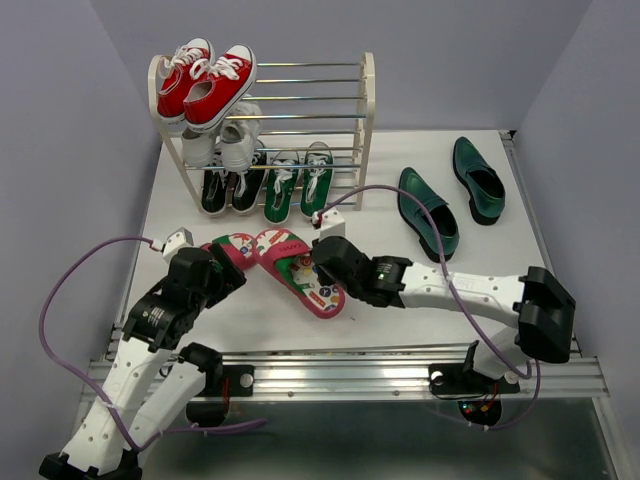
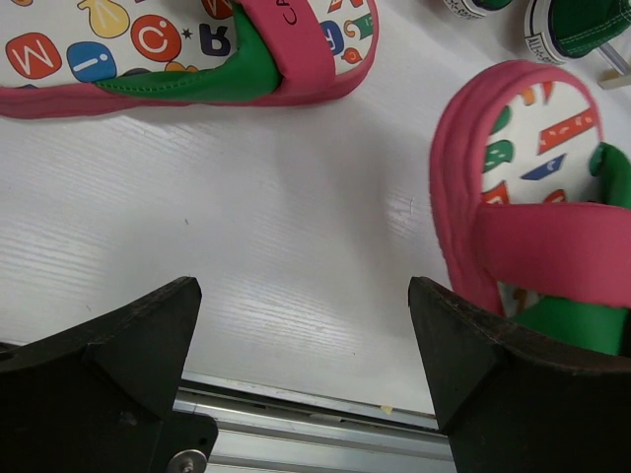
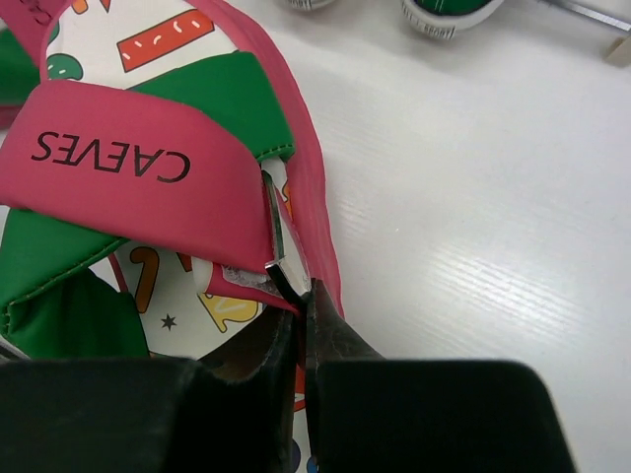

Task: Place and organize the shoes onto the shoe shelf

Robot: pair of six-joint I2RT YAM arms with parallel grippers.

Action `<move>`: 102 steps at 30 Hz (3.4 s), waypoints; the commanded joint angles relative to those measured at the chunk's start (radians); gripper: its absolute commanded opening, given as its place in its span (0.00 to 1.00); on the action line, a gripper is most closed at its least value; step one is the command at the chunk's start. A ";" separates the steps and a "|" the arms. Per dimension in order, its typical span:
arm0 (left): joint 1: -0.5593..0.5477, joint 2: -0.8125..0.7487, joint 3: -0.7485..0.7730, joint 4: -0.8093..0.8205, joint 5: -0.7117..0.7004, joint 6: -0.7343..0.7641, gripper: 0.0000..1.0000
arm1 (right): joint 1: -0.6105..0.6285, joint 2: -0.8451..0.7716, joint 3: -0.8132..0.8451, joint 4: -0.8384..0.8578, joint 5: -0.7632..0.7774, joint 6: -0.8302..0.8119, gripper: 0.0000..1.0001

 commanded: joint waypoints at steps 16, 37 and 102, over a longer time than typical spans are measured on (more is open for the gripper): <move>0.002 -0.031 0.034 0.003 -0.022 -0.019 0.99 | 0.004 -0.188 0.080 0.118 0.332 -0.160 0.01; 0.002 0.015 0.055 0.035 0.001 -0.011 0.99 | -0.141 0.080 0.440 0.115 0.516 -0.102 0.01; 0.002 0.052 0.054 0.086 0.029 0.031 0.99 | -0.368 0.507 0.739 0.665 0.823 -0.169 0.07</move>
